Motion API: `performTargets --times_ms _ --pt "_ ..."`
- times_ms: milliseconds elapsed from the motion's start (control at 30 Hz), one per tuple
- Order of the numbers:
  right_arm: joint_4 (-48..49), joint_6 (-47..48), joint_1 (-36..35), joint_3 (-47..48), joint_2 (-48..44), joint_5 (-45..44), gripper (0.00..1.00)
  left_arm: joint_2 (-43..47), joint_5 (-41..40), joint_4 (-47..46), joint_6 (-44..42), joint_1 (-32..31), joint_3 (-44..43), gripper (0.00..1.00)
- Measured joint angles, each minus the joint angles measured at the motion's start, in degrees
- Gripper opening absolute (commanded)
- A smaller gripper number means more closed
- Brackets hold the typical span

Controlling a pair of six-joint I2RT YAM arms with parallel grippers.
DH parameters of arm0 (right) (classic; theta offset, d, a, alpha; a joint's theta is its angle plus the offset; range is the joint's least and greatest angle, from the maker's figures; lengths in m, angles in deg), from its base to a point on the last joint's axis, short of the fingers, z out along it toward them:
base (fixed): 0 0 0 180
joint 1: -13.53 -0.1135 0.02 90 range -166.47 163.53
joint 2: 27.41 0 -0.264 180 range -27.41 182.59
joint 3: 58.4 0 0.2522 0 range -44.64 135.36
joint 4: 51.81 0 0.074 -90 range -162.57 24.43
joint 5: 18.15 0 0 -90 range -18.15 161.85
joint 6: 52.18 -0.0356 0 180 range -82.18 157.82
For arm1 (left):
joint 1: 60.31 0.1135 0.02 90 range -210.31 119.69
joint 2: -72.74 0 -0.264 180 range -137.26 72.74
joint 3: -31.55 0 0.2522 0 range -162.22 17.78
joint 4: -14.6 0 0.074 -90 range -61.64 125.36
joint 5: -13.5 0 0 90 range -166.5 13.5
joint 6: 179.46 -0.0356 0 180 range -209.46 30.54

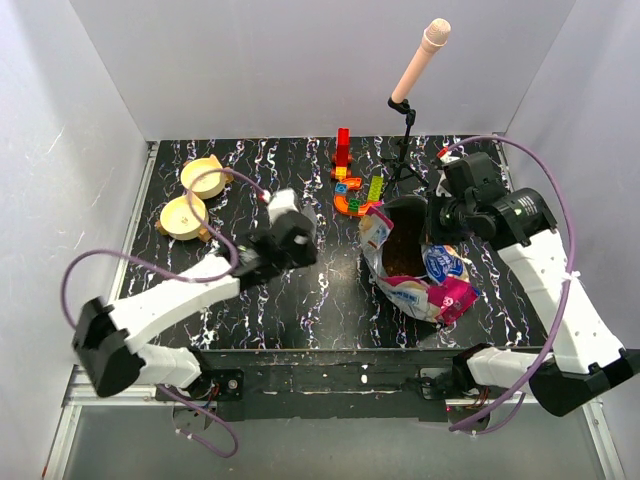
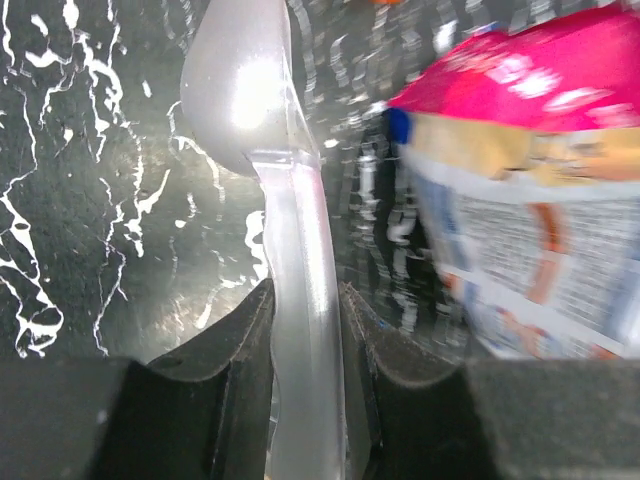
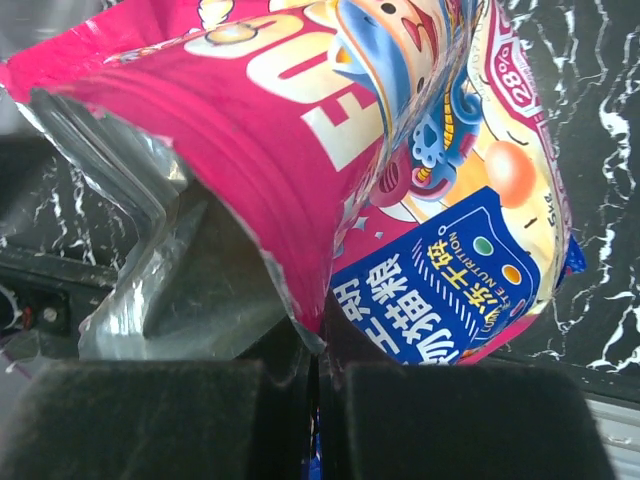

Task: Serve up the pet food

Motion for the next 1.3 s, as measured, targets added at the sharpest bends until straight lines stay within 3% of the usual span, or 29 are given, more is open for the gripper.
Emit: performTargets --times_ms 133,267,567,933,1100,1300 --pt "-0.2 -0.1 0.0 2.6 3.3 -4.2 0.01 8.7 12.2 15.1 0.2 6.2 -12.9 0.0" --pt "-0.3 0.8 0.0 6.9 8.0 -7.9 0.01 11.0 21.9 24.9 0.0 9.1 -23.6 0.0" --pt "-1.1 3.9 -0.3 10.5 11.4 -9.2 0.01 4.1 45.9 38.4 1.3 9.3 -44.8 0.0" --pt "-0.2 4.4 -3.4 10.2 9.1 -8.0 0.01 -2.3 67.0 33.3 14.1 9.8 -43.7 0.0" --pt "-0.3 4.2 -3.6 10.3 8.5 -7.5 0.01 -4.2 68.4 31.3 16.6 9.4 -43.5 0.0" --pt "-0.8 3.0 -5.2 11.8 8.3 -5.9 0.01 -5.3 64.4 33.9 18.6 8.1 -41.3 0.0"
